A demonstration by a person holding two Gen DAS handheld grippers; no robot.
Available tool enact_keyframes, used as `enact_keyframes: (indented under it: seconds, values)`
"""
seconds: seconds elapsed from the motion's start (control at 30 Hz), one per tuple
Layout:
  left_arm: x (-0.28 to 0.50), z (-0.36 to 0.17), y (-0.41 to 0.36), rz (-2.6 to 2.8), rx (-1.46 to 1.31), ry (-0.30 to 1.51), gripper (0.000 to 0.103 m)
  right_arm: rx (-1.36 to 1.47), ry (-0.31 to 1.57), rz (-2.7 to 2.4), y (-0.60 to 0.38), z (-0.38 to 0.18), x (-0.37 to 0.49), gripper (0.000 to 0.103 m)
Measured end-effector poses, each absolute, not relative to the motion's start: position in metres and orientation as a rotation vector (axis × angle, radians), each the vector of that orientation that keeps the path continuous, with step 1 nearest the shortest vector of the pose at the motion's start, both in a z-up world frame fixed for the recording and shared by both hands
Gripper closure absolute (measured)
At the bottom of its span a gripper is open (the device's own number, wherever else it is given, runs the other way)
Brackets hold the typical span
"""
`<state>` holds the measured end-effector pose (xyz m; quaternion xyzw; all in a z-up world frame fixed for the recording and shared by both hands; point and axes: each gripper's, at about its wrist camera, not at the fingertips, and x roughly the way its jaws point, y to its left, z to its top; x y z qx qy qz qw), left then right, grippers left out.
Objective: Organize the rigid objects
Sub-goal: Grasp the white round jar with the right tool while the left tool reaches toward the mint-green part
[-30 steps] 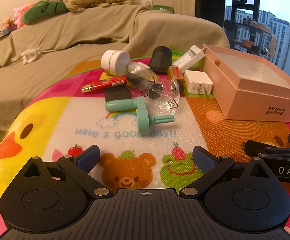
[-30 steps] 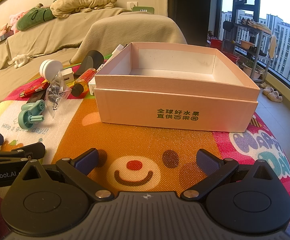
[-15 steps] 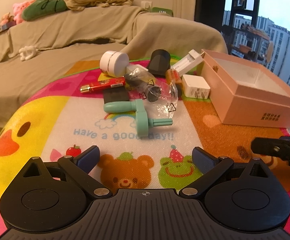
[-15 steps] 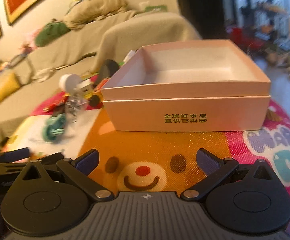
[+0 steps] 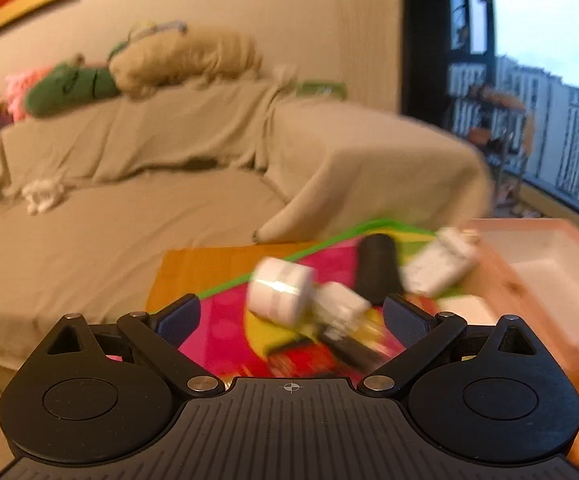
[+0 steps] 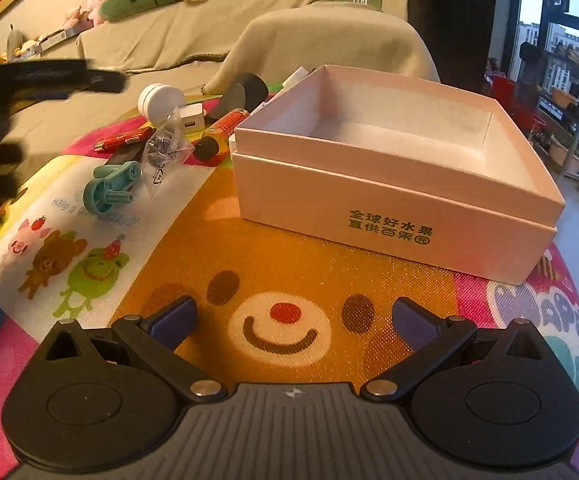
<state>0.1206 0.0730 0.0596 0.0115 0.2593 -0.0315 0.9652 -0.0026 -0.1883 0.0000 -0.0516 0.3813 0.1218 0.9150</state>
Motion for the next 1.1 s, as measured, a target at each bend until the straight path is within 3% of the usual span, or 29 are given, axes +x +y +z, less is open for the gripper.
enact_keyframes:
  seconds: [0.13,0.27,0.33,0.37,0.57,0.77,0.97,1.1]
  values:
    - [0.174,0.044,0.087,-0.057,-0.036,0.6,0.002,-0.11,0.793,0.266,-0.191,0.002,-0.003,0.0]
    - [0.185,0.035,0.085,-0.065,-0.05,0.556,0.004,-0.115,0.788,0.298,-0.194,0.002,-0.004,0.0]
    - [0.184,0.031,0.08,-0.09,-0.021,0.519,0.029,-0.122,0.784,0.301,-0.194,0.003,-0.006,0.0]
    - [0.185,0.03,0.075,-0.099,0.005,0.518,0.052,-0.126,0.783,0.299,-0.193,0.003,-0.006,0.0]
    - [0.156,0.038,0.075,-0.179,0.073,0.49,0.06,-0.159,0.763,0.278,-0.182,0.005,-0.006,0.001]
    - [0.074,0.054,0.095,-0.274,0.032,0.464,0.06,-0.234,0.533,0.347,-0.142,0.027,-0.02,0.003]
    - [-0.002,0.04,0.095,-0.413,0.057,0.546,0.06,-0.242,0.544,0.458,-0.106,0.041,0.0,0.004]
    - [-0.027,0.035,0.091,-0.401,0.103,0.499,0.06,-0.263,0.573,0.462,-0.096,0.037,0.008,0.005]
